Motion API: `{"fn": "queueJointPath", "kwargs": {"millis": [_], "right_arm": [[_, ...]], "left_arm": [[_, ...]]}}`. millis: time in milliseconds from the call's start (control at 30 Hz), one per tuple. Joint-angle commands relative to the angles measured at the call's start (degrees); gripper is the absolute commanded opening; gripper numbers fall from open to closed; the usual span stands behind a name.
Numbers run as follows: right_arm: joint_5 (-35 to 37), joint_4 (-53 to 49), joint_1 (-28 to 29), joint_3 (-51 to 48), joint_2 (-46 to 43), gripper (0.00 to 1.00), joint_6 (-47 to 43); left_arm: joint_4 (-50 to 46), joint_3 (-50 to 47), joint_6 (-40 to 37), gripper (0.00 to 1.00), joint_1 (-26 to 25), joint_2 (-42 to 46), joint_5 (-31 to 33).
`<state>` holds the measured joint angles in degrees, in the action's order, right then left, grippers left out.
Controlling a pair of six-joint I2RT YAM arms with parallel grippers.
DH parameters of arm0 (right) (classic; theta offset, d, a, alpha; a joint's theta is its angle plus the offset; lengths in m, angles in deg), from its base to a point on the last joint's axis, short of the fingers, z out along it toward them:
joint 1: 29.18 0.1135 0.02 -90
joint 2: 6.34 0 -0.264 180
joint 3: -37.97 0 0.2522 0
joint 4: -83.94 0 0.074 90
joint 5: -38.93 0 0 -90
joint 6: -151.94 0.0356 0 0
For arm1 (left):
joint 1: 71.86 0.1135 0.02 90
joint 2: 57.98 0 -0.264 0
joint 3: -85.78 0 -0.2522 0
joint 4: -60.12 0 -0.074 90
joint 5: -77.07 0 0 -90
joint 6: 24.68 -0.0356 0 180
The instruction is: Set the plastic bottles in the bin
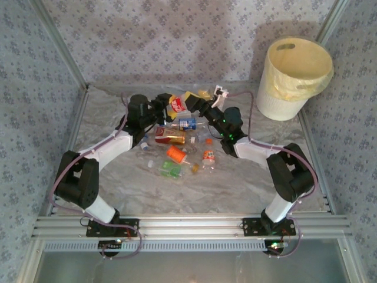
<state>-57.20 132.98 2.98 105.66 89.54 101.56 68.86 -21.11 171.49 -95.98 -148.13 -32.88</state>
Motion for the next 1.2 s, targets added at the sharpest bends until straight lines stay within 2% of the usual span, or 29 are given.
{"fn": "queueJointPath", "kwargs": {"millis": [0, 200, 333, 533, 600, 667, 767, 1000, 1167], "right_arm": [[5.17, 5.17, 0.54, 0.97, 1.81, 0.82, 1.76], [5.01, 6.15, 0.77, 1.17, 2.25, 0.7, 1.89], [5.25, 4.86, 0.71, 0.96, 2.01, 0.63, 1.65], [5.6, 3.56, 0.27, 1.26, 1.26, 0.55, -0.83], [5.5, 3.75, 0.12, 1.36, 1.19, 0.53, -1.48], [5.26, 3.95, -0.21, 1.42, 1.2, 0.51, -1.55], [5.16, 4.0, -1.05, 0.85, 0.54, 0.49, -1.88], [5.05, 0.08, -4.32, -1.95, -4.71, 0.47, -8.57], [4.22, -10.02, -9.12, -0.65, -10.4, 0.45, -11.46]], "left_arm": [[3.58, 1.49, 0.52, 0.52, -0.21, -0.37, -0.7], [4.64, 1.31, 1.32, 0.55, -0.31, -1.08, -1.55], [4.35, 0.98, 1.15, 0.62, -0.31, -1.34, -2.18], [3.18, 1.36, 0.1, 0.68, -0.31, -1.56, -3.34], [2.79, 1.31, -0.33, 0.72, -0.31, -1.52, -3.55], [2.18, 1.4, -1.53, 0.84, -0.31, -1.27, -3.63], [0.26, 1.94, -4.98, 0.98, -0.05, -0.36, -3.52], [-12.98, 4.39, -17.66, 0.98, 1.43, 4.26, -1.0], [-21.93, 4.79, -24.91, 0.98, 4.03, 7.17, 1.21]]}}
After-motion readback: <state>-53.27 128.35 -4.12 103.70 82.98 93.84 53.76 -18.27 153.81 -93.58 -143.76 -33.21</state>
